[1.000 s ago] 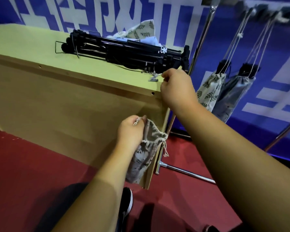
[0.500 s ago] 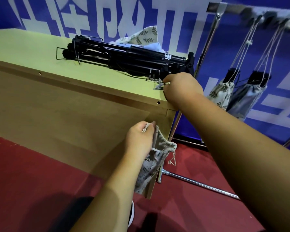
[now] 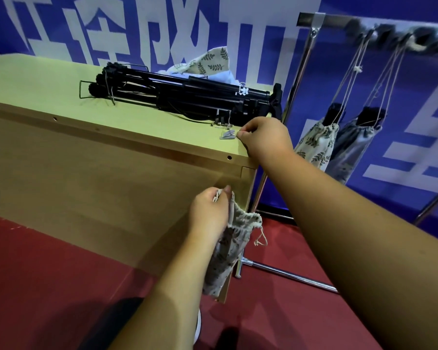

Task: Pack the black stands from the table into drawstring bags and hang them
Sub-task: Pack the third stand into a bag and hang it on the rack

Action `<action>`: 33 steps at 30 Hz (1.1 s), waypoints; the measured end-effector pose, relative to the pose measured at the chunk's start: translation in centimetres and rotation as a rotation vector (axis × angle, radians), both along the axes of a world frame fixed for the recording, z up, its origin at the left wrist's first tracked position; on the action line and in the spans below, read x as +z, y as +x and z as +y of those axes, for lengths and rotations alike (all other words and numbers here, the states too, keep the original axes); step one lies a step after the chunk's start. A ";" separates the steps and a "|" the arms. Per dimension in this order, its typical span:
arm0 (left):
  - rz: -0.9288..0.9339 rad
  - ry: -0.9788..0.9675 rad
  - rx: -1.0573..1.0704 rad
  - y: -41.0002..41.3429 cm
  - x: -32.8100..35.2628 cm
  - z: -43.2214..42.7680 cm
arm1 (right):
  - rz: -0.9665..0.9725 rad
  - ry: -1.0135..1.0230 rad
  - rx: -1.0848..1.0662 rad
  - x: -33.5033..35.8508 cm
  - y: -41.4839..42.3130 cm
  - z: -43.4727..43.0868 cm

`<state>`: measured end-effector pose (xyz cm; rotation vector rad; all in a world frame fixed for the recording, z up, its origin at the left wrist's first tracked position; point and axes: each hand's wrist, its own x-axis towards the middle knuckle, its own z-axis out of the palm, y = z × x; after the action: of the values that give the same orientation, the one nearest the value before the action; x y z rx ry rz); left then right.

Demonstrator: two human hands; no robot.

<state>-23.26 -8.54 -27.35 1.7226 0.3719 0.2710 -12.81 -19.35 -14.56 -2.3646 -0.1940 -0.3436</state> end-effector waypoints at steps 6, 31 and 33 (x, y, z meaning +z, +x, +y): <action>-0.020 -0.042 -0.017 -0.4 0.7 -1.1 | 0.095 -0.489 -0.012 1.9 -0.3 1.5; 0.069 -0.282 -0.340 -2.4 0.6 -8.4 | 0.183 0.377 0.019 -11.5 -13.8 -13.2; 0.081 -0.216 -0.365 -1.8 0.1 -9.2 | 0.189 0.247 0.019 -13.3 -13.4 -14.4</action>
<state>-25.09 -17.72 -27.21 1.5563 0.1335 -0.1022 -26.21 -33.77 -27.87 -2.1337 -0.0787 -0.1250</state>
